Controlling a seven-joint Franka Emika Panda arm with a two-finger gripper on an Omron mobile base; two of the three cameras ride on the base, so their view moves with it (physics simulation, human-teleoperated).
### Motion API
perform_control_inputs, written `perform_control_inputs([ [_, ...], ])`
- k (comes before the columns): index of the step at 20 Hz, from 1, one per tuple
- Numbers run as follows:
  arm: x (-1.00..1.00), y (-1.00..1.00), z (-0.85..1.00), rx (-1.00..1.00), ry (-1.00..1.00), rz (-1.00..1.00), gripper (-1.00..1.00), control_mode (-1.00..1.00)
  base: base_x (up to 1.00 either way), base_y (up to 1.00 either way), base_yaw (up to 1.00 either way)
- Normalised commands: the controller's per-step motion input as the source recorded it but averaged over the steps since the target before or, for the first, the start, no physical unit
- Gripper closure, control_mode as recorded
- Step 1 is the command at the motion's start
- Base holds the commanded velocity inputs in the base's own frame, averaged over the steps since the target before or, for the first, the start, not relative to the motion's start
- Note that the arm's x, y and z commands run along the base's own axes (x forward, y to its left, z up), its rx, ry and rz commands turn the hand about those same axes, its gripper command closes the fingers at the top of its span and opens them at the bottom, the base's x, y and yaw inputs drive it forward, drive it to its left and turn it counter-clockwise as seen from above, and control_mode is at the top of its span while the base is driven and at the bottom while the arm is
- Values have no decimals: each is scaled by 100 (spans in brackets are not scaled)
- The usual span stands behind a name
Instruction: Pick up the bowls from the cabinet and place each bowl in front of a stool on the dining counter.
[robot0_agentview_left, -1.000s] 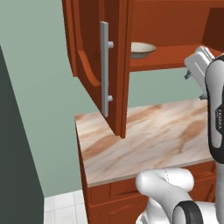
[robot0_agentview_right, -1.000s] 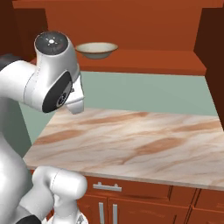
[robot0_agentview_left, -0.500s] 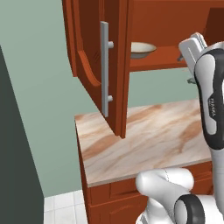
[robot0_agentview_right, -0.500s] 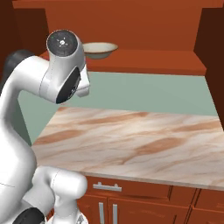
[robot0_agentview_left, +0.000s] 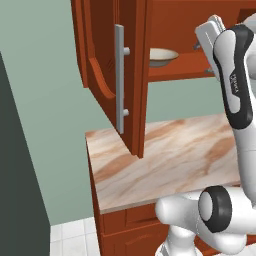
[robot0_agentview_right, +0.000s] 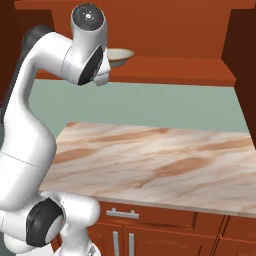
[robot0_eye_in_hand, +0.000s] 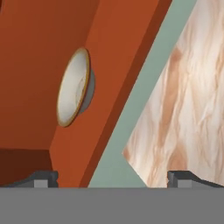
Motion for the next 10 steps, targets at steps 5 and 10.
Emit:
perform_control_inputs([
  [5,44,1,-9,0,3,2,-100,-100,0,0,0],
  [10,49,14,-59,0,0,0,-100,-100,0,0,0],
])
